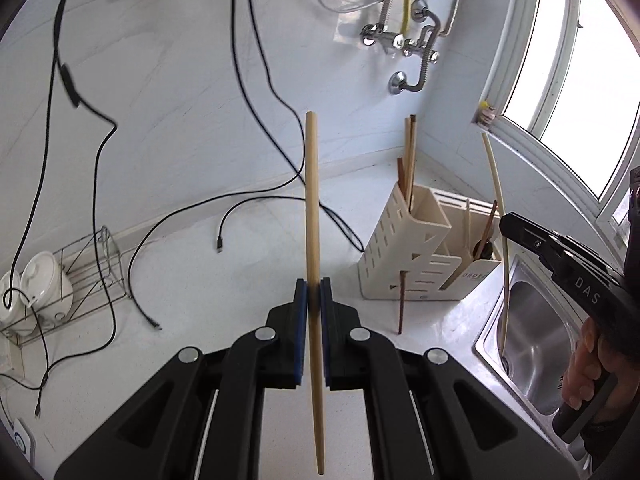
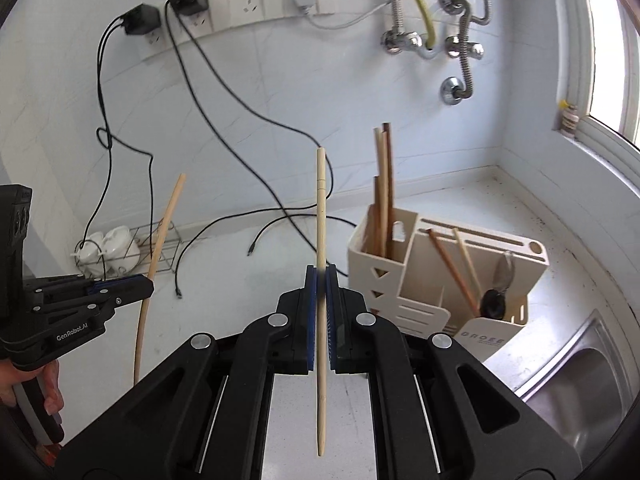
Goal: Organize utensils
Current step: 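Lift both pale chopsticks upright and carry them to the beige holder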
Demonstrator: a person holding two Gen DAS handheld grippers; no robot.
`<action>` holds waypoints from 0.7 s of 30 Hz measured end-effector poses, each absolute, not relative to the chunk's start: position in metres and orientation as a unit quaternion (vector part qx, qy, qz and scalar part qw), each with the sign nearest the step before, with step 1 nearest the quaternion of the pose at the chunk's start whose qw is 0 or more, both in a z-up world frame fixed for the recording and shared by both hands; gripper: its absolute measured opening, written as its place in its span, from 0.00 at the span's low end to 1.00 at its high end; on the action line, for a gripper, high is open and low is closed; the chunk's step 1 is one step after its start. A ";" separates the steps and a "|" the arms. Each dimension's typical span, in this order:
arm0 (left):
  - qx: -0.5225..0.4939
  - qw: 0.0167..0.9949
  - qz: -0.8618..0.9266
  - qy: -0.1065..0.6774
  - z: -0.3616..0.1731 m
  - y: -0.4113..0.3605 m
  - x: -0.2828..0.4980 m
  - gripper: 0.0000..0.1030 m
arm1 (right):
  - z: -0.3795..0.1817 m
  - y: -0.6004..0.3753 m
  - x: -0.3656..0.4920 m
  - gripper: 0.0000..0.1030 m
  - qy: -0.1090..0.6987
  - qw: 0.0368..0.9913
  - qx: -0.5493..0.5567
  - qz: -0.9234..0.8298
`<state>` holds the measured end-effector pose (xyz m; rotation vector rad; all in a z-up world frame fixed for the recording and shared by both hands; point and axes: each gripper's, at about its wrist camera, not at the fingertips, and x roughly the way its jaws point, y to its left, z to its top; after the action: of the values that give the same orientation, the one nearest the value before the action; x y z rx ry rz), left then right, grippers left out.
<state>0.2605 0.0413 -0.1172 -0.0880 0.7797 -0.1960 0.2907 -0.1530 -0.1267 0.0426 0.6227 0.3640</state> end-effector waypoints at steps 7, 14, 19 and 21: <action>-0.043 0.944 -0.144 0.293 -0.080 0.003 0.276 0.06 | -0.106 -0.208 0.289 0.04 0.248 0.959 0.057 0.122; -0.062 0.962 -0.167 0.204 -0.050 -0.021 0.286 0.06 | -0.090 -0.257 0.284 0.04 0.161 0.976 0.101 0.106; -0.060 0.970 -0.185 0.148 -0.038 -0.038 0.291 0.06 | -0.079 -0.279 0.280 0.04 0.097 0.982 0.112 0.119; -0.062 0.972 -0.182 0.135 -0.034 -0.042 0.294 0.06 | -0.076 -0.285 0.280 0.04 0.081 0.983 0.115 0.116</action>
<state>0.2943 -0.0420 -0.0339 -0.1259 0.2725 -0.3679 0.2803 -0.2846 -0.0763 0.2316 0.1637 0.2343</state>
